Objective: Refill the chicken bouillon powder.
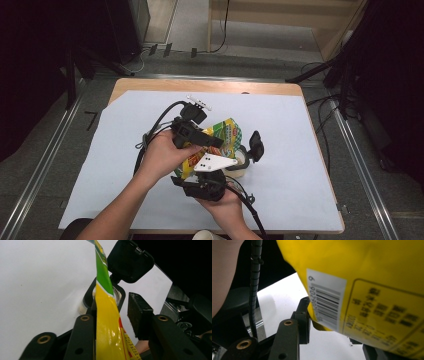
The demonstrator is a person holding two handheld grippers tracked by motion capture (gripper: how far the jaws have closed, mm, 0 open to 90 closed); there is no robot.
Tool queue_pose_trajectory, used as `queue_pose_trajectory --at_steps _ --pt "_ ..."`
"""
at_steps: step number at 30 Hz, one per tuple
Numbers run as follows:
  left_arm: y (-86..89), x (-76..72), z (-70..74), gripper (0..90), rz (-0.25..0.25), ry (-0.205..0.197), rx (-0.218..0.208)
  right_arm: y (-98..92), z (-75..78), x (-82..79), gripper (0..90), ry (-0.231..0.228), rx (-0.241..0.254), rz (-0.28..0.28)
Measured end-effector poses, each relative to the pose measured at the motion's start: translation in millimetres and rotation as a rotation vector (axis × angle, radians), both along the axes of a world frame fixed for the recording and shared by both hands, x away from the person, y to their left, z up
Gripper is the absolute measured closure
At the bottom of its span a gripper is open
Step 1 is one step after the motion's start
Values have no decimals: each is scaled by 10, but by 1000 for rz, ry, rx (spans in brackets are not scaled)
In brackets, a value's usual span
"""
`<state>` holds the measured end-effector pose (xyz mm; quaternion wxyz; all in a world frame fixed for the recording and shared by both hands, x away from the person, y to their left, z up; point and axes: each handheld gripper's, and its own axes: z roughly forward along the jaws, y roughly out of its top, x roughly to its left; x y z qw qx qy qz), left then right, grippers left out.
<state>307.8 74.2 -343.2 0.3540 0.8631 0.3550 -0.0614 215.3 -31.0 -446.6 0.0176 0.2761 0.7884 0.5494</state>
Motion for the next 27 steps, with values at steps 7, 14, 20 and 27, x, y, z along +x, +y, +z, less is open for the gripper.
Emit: queue_pose_trajectory --at_steps 7,14,20,27 --pt "-29 0 -21 690 20 -9 22 -22 -3 14 617 13 5 -10" --pt "-27 -4 -8 716 28 -12 19 1 6 -34 591 -67 -48 -22" --pt "-31 0 -12 726 29 -11 25 37 -5 -63 581 -112 -90 -20" --pt "-37 7 6 706 25 -12 -1 38 15 -55 631 -94 -77 -11"
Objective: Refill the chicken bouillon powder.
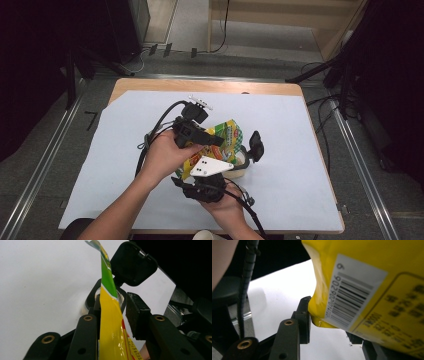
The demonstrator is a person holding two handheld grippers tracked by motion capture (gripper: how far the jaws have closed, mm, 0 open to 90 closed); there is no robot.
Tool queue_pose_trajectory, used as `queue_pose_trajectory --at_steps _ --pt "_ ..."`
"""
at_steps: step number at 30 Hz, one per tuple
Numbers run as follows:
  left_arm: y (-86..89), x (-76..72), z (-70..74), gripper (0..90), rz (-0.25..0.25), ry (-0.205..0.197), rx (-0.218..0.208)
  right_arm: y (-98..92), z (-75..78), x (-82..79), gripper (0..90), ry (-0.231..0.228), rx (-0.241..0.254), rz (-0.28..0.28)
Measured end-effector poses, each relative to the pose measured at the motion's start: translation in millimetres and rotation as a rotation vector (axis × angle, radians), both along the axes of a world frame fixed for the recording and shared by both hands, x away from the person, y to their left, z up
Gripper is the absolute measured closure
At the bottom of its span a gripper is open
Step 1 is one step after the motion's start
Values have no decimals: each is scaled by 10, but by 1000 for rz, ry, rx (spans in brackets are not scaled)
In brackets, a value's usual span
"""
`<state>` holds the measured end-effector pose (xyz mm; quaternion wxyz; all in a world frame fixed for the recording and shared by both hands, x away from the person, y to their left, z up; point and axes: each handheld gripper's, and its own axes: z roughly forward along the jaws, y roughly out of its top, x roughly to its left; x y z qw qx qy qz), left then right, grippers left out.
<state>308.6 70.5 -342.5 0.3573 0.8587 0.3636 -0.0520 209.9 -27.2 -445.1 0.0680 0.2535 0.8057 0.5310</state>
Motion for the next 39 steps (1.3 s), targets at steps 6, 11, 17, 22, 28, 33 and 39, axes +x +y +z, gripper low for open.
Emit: queue_pose_trajectory --at_steps 6,11,17,22,28,33,39 --pt "-24 0 35 667 -10 1 3 -16 23 11 635 38 40 -9" --pt "-33 33 42 673 -6 18 11 -17 40 22 634 49 50 -6" --pt "-26 65 26 685 -6 24 12 -16 38 43 632 40 35 -7" --pt "-12 49 28 700 -5 10 9 -9 33 37 632 28 23 -6" --pt "6 73 45 700 -6 14 -1 0 51 52 611 19 25 7" --pt "1 88 24 704 -16 17 0 2 33 57 626 6 8 11" --pt "-18 82 16 709 -22 12 10 -8 18 62 629 3 1 8"
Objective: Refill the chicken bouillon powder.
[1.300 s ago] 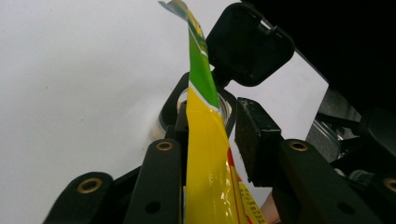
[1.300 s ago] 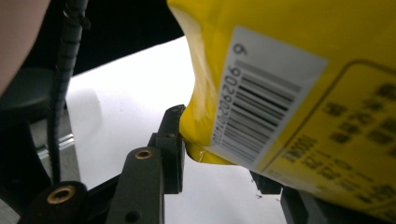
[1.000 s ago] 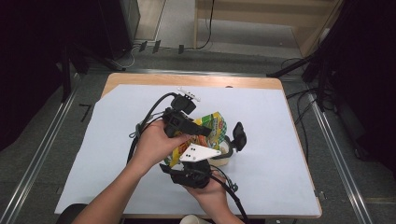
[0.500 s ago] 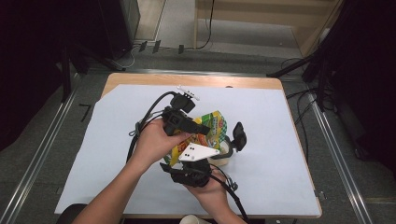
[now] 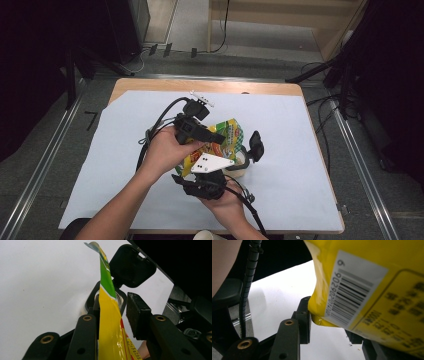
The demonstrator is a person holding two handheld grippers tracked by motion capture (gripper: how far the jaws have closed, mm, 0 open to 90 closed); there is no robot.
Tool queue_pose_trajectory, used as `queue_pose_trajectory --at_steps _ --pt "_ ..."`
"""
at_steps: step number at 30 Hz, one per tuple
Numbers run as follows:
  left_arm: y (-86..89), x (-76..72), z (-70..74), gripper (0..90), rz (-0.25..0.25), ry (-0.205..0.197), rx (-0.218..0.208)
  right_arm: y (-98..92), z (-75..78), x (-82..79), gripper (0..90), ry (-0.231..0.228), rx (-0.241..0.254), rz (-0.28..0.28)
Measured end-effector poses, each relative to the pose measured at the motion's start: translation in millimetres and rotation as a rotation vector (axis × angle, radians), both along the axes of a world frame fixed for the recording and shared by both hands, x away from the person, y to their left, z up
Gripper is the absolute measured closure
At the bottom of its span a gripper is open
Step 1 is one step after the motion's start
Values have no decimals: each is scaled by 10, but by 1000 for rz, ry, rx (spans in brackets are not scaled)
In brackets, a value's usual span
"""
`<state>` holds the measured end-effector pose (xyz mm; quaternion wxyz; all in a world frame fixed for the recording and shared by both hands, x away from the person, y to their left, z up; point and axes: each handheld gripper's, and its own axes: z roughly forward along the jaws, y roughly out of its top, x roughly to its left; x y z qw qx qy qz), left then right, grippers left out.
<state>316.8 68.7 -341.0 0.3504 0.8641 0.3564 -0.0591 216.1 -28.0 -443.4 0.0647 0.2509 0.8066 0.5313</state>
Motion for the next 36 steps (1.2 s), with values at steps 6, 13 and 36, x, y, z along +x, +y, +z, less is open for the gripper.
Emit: queue_pose_trajectory --at_steps 6,13,36 --pt "9 36 -5 714 5 13 -10 6 4 21 630 4 -1 -3" --pt "8 19 18 712 1 -1 -7 -4 16 23 631 4 -2 1" --pt "14 30 21 712 6 1 -7 10 24 35 631 12 4 4"
